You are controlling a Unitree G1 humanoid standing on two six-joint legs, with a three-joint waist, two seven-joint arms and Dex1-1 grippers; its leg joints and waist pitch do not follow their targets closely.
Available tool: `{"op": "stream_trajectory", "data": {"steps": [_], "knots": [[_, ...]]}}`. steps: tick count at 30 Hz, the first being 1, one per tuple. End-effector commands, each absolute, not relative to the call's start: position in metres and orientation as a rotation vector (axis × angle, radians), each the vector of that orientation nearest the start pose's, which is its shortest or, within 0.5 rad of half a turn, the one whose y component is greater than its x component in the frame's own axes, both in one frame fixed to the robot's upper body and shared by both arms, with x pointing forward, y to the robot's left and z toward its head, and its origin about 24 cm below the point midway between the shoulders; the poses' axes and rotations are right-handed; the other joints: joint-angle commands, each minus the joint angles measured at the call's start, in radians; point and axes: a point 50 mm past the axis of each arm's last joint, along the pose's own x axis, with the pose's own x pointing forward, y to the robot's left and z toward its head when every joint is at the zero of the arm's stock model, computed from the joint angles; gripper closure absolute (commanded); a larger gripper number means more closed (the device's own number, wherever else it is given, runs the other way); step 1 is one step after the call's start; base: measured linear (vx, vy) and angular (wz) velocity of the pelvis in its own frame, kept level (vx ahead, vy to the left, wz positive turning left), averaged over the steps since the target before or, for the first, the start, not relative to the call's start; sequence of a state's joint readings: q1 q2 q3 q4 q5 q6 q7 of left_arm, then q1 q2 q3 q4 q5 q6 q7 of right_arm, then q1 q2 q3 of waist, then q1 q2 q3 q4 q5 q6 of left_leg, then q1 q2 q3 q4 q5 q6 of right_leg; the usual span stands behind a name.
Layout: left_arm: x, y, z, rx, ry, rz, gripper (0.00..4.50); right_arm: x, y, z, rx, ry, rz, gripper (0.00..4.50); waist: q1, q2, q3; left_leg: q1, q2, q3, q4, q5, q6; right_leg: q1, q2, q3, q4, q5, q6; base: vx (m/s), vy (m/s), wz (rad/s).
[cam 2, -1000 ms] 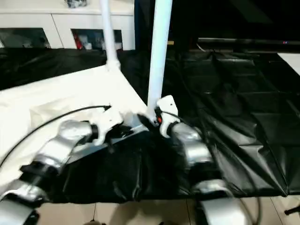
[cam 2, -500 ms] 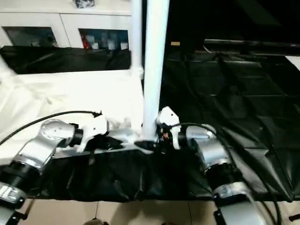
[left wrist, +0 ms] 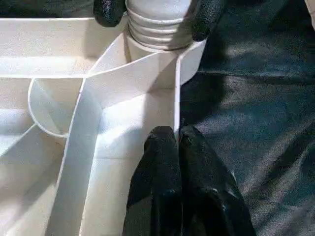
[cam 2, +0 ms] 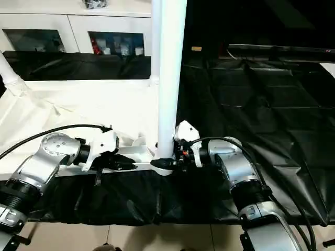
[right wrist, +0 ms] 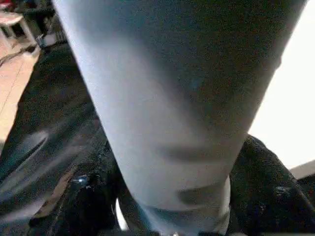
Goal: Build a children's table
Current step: Rotate leg to tighten
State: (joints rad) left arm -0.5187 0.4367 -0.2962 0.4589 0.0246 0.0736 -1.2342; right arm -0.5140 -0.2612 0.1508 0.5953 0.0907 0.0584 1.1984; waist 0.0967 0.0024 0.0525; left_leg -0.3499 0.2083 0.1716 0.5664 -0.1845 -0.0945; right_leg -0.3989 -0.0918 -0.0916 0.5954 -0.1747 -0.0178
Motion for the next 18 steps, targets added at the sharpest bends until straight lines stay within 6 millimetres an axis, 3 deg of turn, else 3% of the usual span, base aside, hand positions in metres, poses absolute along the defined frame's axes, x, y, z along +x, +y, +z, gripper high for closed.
{"op": "stream_trajectory", "data": {"steps": [1, 2, 4, 5, 7, 9, 11, 16, 18], "knots": [[0.312, 0.126, 0.053, 0.492, 0.394, -1.244, 4.50, 0.299, -0.095, 0.025, -0.050, 0.331, 1.285, 1.88, -0.004, 0.002, -0.048, 0.002, 0.027, 0.000, -0.071, -0.247, 0.035, 0.043, -0.057, 0.051, -0.075, -0.319, -0.196, 0.000, 0.000, 0.00], [0.315, 0.123, 0.052, 0.499, 0.390, -1.212, 4.50, 0.303, -0.095, 0.023, -0.033, 0.338, 1.217, 1.88, -0.005, 0.006, -0.048, 0.007, 0.024, -0.003, -0.073, -0.275, 0.020, 0.043, -0.059, 0.050, -0.082, -0.385, -0.177, 0.000, 0.000, 0.00], [0.316, 0.116, 0.050, 0.490, 0.386, -1.192, 4.50, 0.308, -0.093, 0.021, -0.021, 0.331, 1.118, 1.89, -0.010, 0.002, -0.046, 0.008, 0.023, -0.003, -0.074, -0.286, 0.011, 0.039, -0.059, 0.051, -0.088, -0.424, -0.161, 0.000, 0.000, 0.00], [0.317, 0.112, 0.049, 0.482, 0.383, -1.186, 4.50, 0.310, -0.092, 0.019, -0.014, 0.327, 1.059, 1.89, -0.011, 0.006, -0.045, 0.010, 0.020, -0.005, -0.073, -0.304, 0.007, 0.038, -0.060, 0.049, -0.095, -0.471, -0.145, 0.000, 0.000, 0.00], [0.324, 0.088, 0.050, 0.462, 0.349, -1.108, 4.50, 0.319, -0.083, 0.014, 0.030, 0.339, 0.859, 1.89, -0.018, 0.005, -0.041, 0.013, 0.018, -0.006, -0.074, -0.328, -0.003, 0.030, -0.059, 0.046, -0.106, -0.541, -0.111, 0.000, 0.000, 0.00], [0.327, 0.079, 0.051, 0.449, 0.338, -1.068, 4.50, 0.322, -0.077, 0.014, 0.047, 0.344, 0.790, 1.89, -0.020, 0.005, -0.043, 0.013, 0.015, -0.008, -0.072, -0.334, -0.004, 0.030, -0.059, 0.044, -0.111, -0.564, -0.094, 0.000, 0.000, 0.00], [0.329, 0.062, 0.053, 0.438, 0.322, -1.026, 4.50, 0.330, -0.065, 0.014, 0.021, 0.355, 0.626, 1.89, -0.022, 0.003, -0.044, 0.008, 0.015, -0.009, -0.074, -0.322, 0.000, 0.029, -0.056, 0.044, -0.108, -0.524, -0.096, 0.000, 0.000, 0.00], [0.332, 0.050, 0.056, 0.452, 0.291, -0.981, 4.50, 0.336, -0.053, 0.016, -0.037, 0.333, 0.534, 1.89, -0.033, 0.000, -0.047, 0.004, 0.013, -0.008, -0.072, -0.318, 0.007, 0.029, -0.057, 0.043, -0.109, -0.511, -0.093, 0.000, 0.000, 0.00], [0.332, 0.051, 0.056, 0.460, 0.283, -0.974, 4.50, 0.338, -0.055, 0.017, 0.040, 0.332, 0.506, 1.33, -0.034, -0.002, -0.050, -0.001, 0.015, -0.007, -0.073, -0.298, 0.021, 0.033, -0.055, 0.045, -0.099, -0.440, -0.111, 0.000, 0.000, 0.00]]}}
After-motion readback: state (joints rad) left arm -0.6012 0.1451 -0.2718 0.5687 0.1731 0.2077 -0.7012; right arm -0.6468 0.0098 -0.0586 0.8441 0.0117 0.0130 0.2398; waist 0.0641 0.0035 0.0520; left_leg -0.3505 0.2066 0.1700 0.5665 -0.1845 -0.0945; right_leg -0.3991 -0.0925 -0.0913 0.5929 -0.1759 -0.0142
